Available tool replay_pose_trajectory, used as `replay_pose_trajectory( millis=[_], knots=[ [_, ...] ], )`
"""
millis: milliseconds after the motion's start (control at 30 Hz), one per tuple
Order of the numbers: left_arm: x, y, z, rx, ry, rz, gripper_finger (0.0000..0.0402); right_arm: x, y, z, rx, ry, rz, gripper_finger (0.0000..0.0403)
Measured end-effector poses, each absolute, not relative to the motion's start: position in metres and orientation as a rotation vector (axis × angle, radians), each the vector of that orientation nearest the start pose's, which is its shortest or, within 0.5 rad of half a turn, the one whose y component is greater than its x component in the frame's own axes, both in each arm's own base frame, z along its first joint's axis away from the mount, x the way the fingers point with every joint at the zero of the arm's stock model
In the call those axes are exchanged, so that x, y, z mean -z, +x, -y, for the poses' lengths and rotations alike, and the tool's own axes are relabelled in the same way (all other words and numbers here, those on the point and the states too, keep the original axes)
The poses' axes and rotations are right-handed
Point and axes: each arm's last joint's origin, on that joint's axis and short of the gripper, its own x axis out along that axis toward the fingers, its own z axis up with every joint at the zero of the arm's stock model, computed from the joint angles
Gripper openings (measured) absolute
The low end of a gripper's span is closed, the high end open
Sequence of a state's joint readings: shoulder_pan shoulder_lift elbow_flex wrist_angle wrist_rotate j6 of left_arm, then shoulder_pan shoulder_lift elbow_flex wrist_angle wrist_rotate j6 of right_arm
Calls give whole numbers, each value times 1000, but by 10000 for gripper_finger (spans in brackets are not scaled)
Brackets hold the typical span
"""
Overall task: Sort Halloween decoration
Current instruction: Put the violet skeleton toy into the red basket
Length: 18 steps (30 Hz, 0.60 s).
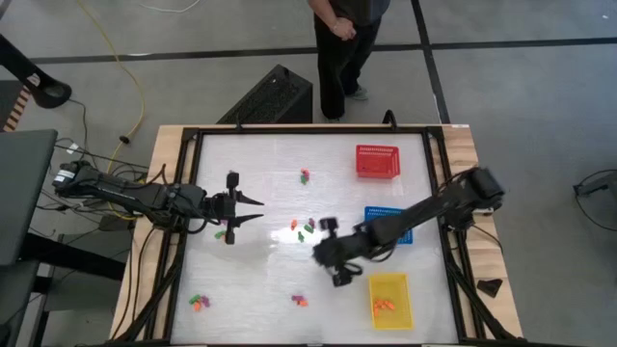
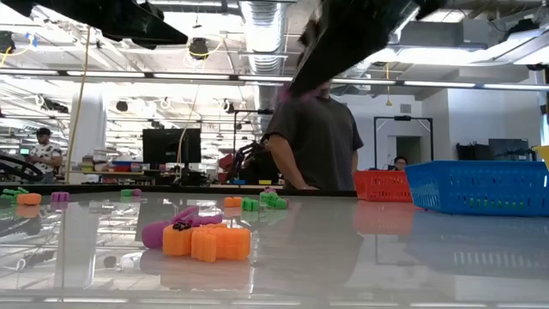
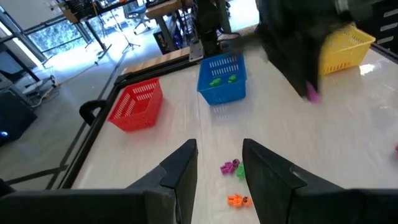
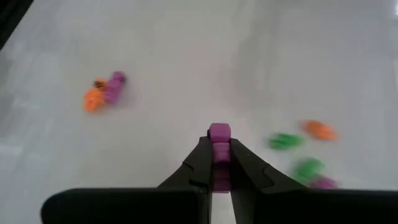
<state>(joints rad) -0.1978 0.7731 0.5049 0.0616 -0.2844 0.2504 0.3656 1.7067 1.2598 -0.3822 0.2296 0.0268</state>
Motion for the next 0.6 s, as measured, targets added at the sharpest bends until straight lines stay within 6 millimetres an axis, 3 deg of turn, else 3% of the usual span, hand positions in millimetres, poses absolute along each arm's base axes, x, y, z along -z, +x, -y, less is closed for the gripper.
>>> replay_pose_trajectory(
  millis=[133,333,600],
  knots=[
    [-262,175,27,-60,300,-207,118,-251,312,-94,4,-200,-782,55],
    [-262,175,27,-59,315,-208,118,-254,270,-25,287,-57,-722,55],
    [-262,175,27,-60,315,-206,118,-258,250,59,521,132,-717,55]
  ],
)
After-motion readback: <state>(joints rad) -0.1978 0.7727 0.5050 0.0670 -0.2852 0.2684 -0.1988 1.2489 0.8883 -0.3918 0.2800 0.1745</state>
